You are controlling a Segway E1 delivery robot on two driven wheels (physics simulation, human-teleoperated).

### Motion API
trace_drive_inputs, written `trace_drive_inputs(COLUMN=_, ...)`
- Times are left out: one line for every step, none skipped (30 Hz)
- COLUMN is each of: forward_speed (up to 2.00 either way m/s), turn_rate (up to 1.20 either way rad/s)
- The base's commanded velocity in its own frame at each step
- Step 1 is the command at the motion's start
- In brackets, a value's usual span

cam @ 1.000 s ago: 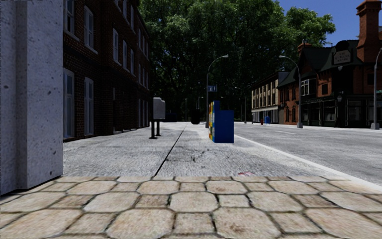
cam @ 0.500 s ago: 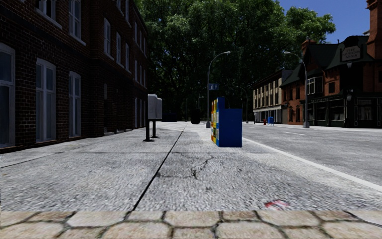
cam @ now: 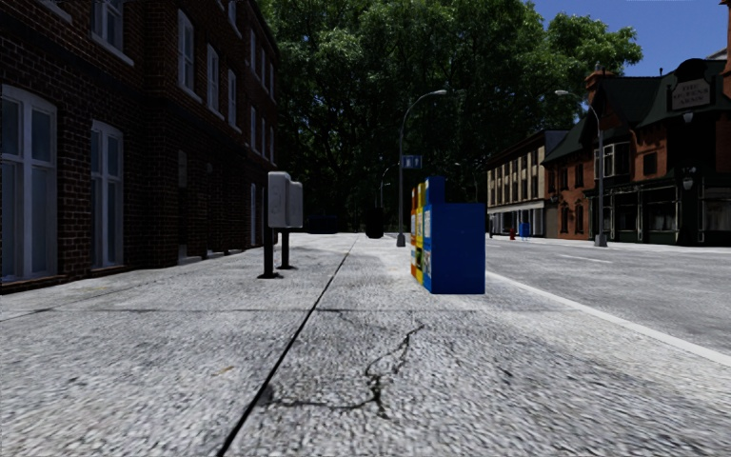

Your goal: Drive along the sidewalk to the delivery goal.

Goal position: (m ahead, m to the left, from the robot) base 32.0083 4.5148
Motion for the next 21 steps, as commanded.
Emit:
trace_drive_inputs(forward_speed=2.0, turn_rate=0.0)
trace_drive_inputs(forward_speed=2.0, turn_rate=0.0)
trace_drive_inputs(forward_speed=2.0, turn_rate=0.0)
trace_drive_inputs(forward_speed=2.0, turn_rate=0.0)
trace_drive_inputs(forward_speed=2.0, turn_rate=0.0)
trace_drive_inputs(forward_speed=2.0, turn_rate=0.0)
trace_drive_inputs(forward_speed=2.0, turn_rate=0.0)
trace_drive_inputs(forward_speed=2.0, turn_rate=0.0)
trace_drive_inputs(forward_speed=2.0, turn_rate=0.0)
trace_drive_inputs(forward_speed=2.0, turn_rate=0.0)
trace_drive_inputs(forward_speed=2.0, turn_rate=0.0)
trace_drive_inputs(forward_speed=2.0, turn_rate=0.0)
trace_drive_inputs(forward_speed=2.0, turn_rate=0.0)
trace_drive_inputs(forward_speed=2.0, turn_rate=0.0)
trace_drive_inputs(forward_speed=2.0, turn_rate=0.0)
trace_drive_inputs(forward_speed=2.0, turn_rate=0.0)
trace_drive_inputs(forward_speed=2.0, turn_rate=0.0)
trace_drive_inputs(forward_speed=2.0, turn_rate=0.0)
trace_drive_inputs(forward_speed=2.0, turn_rate=0.0)
trace_drive_inputs(forward_speed=2.0, turn_rate=0.0)
trace_drive_inputs(forward_speed=2.0, turn_rate=0.0)
